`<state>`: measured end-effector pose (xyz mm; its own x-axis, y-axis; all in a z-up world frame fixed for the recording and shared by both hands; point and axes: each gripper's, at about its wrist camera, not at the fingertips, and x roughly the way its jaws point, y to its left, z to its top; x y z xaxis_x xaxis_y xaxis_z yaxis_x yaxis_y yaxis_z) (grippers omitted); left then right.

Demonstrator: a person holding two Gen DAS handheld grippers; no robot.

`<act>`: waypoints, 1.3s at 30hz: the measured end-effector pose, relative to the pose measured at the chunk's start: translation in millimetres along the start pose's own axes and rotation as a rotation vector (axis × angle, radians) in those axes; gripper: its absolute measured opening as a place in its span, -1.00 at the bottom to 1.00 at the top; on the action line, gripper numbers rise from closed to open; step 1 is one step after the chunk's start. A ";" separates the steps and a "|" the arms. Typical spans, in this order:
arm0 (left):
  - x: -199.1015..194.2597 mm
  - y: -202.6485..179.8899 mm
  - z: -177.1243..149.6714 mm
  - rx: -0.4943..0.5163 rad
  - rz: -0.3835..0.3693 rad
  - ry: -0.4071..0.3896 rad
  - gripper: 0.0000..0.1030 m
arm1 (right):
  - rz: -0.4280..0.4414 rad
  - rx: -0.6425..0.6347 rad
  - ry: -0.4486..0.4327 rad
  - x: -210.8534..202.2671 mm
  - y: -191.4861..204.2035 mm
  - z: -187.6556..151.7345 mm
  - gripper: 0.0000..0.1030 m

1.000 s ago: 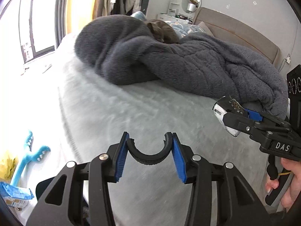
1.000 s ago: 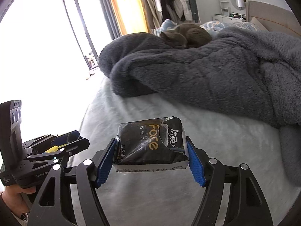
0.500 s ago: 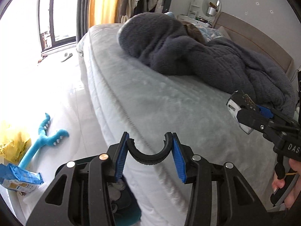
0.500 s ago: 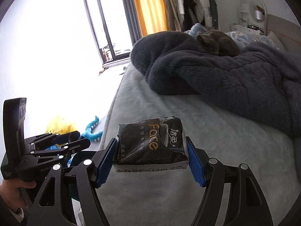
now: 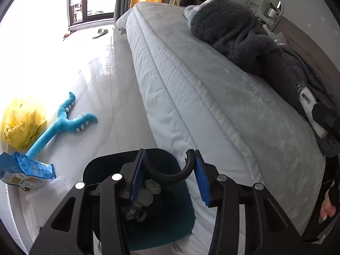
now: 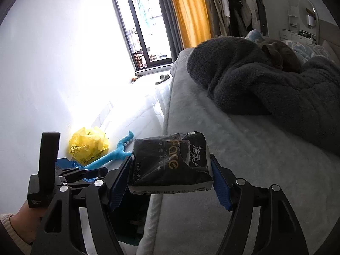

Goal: Collect trash
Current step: 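Carry the black curved piece and tissue packet over the black trash bin, then open the left tool dropping the curved piece while the right tool releases the packet into the bin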

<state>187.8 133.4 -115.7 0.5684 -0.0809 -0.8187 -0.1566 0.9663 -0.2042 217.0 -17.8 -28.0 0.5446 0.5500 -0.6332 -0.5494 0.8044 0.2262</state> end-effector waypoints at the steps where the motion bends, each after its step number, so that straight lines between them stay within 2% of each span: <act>1: 0.9 5.1 -1.9 -0.005 0.006 0.009 -0.07 | 0.005 -0.010 0.002 3.6 5.4 1.3 0.39; 10: 10.0 51.0 -19.9 -0.044 0.014 0.097 -0.05 | 0.041 -0.041 0.031 30.7 40.8 1.7 0.39; 19: 22.2 79.3 -32.4 -0.086 0.011 0.207 -0.01 | 0.055 -0.074 0.071 57.2 67.3 -4.0 0.39; 20: 23.0 82.0 -33.9 -0.087 0.009 0.218 0.03 | 0.057 -0.077 0.076 60.1 69.5 -4.6 0.39; 23: 22.2 87.4 -36.9 -0.085 0.005 0.240 0.30 | 0.062 -0.088 0.094 68.2 75.8 -8.2 0.39; 24: 21.2 88.3 -37.4 -0.082 0.008 0.242 0.41 | 0.062 -0.090 0.099 70.3 78.2 -9.7 0.39; 28: 14.1 99.1 -38.8 -0.090 0.014 0.229 0.51 | 0.065 -0.099 0.124 81.8 87.6 -14.2 0.39; 39: -17.4 117.9 -28.8 -0.078 0.038 0.115 0.65 | 0.069 -0.137 0.252 124.2 112.2 -39.4 0.39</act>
<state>136.2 241.7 -141.0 0.4650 -0.0767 -0.8820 -0.2409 0.9477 -0.2094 198.0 131.9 -110.5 0.3382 0.5155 -0.7873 -0.6697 0.7196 0.1835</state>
